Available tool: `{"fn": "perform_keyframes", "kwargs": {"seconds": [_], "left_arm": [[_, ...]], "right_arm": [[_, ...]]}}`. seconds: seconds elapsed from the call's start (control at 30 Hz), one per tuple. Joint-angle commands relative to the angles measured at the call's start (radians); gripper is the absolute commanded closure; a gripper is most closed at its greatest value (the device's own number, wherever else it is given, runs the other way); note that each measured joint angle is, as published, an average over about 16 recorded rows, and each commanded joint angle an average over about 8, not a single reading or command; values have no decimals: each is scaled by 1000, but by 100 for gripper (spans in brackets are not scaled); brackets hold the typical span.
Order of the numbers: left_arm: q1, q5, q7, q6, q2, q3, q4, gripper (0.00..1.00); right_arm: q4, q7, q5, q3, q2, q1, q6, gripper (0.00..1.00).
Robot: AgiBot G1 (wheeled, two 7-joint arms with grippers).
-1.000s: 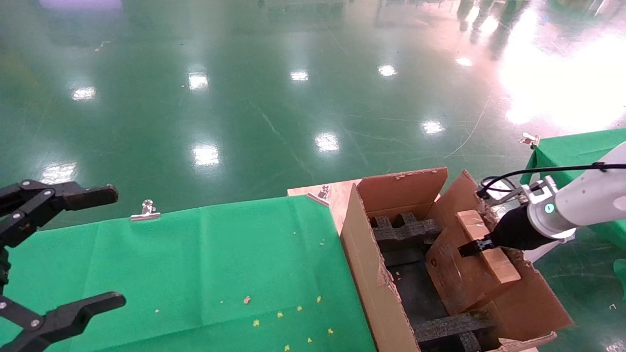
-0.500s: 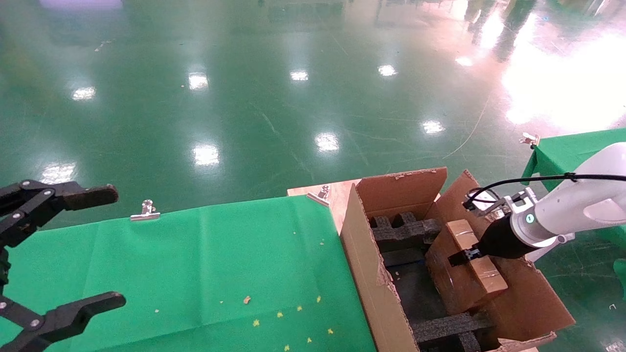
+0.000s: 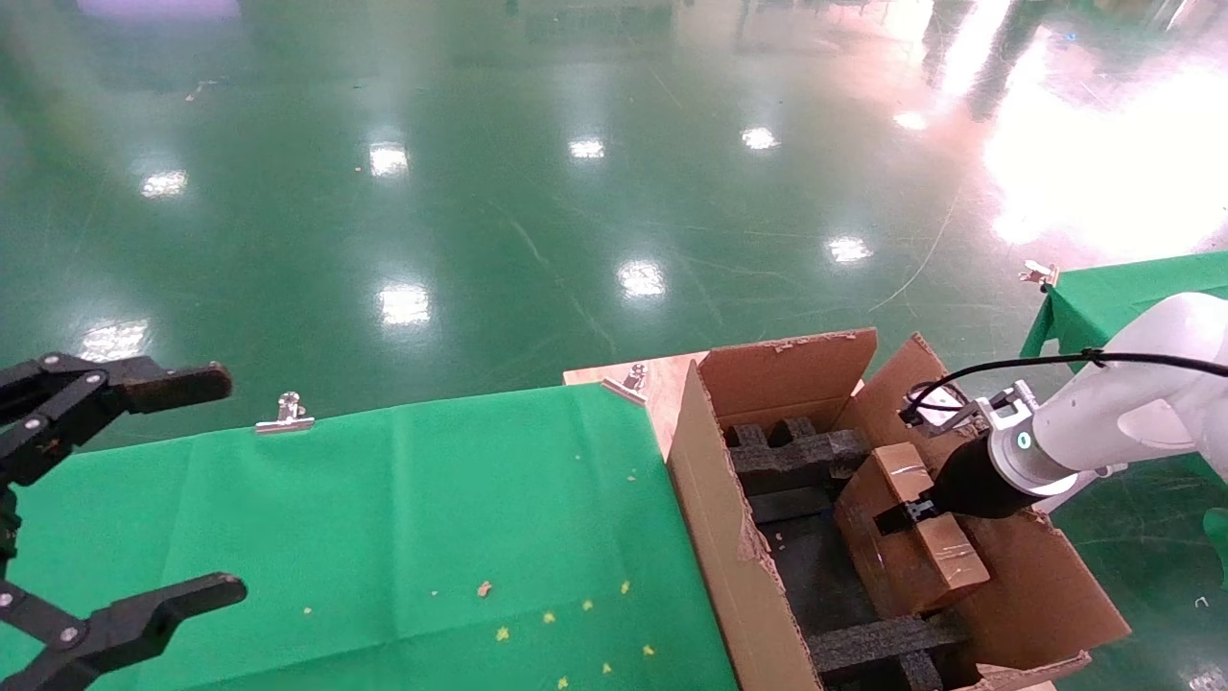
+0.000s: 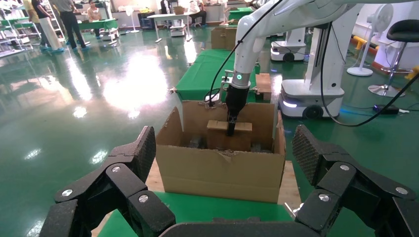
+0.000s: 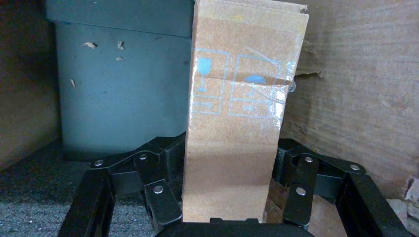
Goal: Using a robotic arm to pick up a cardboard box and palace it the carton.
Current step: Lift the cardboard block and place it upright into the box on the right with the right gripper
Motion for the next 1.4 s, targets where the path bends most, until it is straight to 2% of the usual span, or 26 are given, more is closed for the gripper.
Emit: {"fn": "perform_keyframes", "kwargs": {"seconds": [0.03,0.2,0.23,0.27,1.1,1.4], "left_arm": [[0,0,0,0,0,0,0,0],[0,0,0,0,0,0,0,0],[0,0,0,0,0,0,0,0],[0,0,0,0,0,0,0,0],[0,-1,0,0,0,0,0,0],[0,-1,0,0,0,0,0,0]], "right_arm": [[-14,-7,4,3,-5,-5,-6,75],[-31,-16,10,7,-11,-12,-13,12],[-33,-17,11,8,-12,-13,-14,3],[-35,-18,12,8,-13,-14,-15,0],[-21,-22,3,3,-4,11,-23,0],[5,-41,7,11,14,75,-23,0]]}}
